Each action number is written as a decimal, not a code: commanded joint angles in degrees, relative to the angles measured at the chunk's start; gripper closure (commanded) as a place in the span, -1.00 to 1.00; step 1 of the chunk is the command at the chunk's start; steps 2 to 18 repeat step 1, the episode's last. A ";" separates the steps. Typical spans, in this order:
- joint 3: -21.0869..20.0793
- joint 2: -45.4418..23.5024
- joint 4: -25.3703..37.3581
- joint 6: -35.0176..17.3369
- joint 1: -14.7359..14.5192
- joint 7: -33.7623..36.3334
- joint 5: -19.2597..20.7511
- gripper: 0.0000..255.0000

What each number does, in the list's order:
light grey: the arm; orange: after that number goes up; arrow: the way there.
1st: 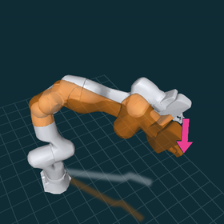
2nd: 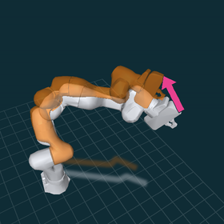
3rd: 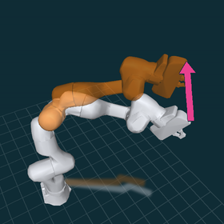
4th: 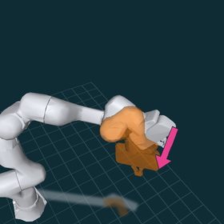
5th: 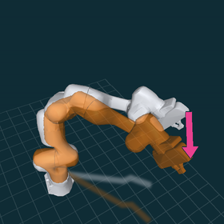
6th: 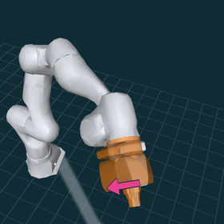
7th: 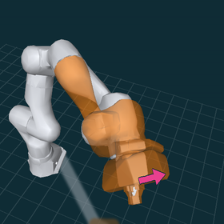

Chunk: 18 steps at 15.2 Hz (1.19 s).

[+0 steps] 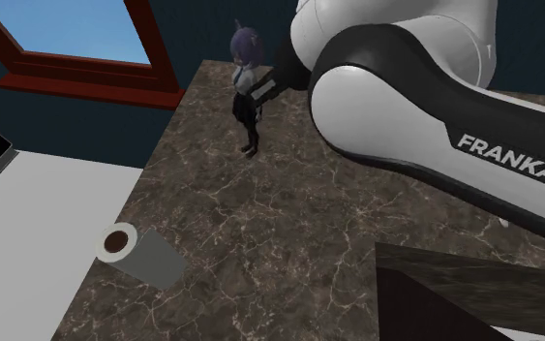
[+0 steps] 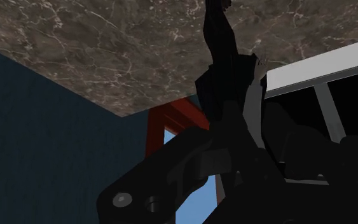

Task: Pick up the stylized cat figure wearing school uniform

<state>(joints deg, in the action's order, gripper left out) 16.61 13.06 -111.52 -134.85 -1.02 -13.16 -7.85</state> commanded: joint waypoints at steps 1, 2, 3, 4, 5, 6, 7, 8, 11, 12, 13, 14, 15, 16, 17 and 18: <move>-0.08 0.01 0.56 0.53 0.00 0.21 0.12 1.00; -0.08 0.01 0.56 0.53 0.00 0.21 0.12 1.00; -0.08 0.01 0.56 0.53 0.00 0.21 0.12 1.00; -0.08 0.01 0.56 0.53 0.00 0.21 0.12 1.00; -0.08 0.01 0.56 0.53 0.00 0.21 0.12 1.00; -0.08 0.01 0.56 0.53 0.00 0.21 0.12 1.00; -0.08 0.01 0.56 0.53 0.00 0.21 0.12 1.00; -0.08 0.01 0.56 0.53 0.00 0.21 0.12 1.00; -0.08 0.01 0.56 0.53 0.00 0.21 0.12 1.00; -0.08 0.01 0.56 0.53 0.00 0.21 0.12 1.00; -0.08 0.01 0.56 0.53 0.00 0.21 0.12 1.00; -0.08 0.01 0.56 0.53 0.00 0.21 0.12 1.00; -0.08 0.01 0.56 0.53 0.00 0.21 0.12 1.00; -0.08 0.01 0.56 0.53 0.00 0.21 0.12 1.00; -0.08 0.01 0.56 0.53 0.00 0.21 0.12 1.00; -0.08 0.01 0.56 0.53 0.00 0.21 0.12 1.00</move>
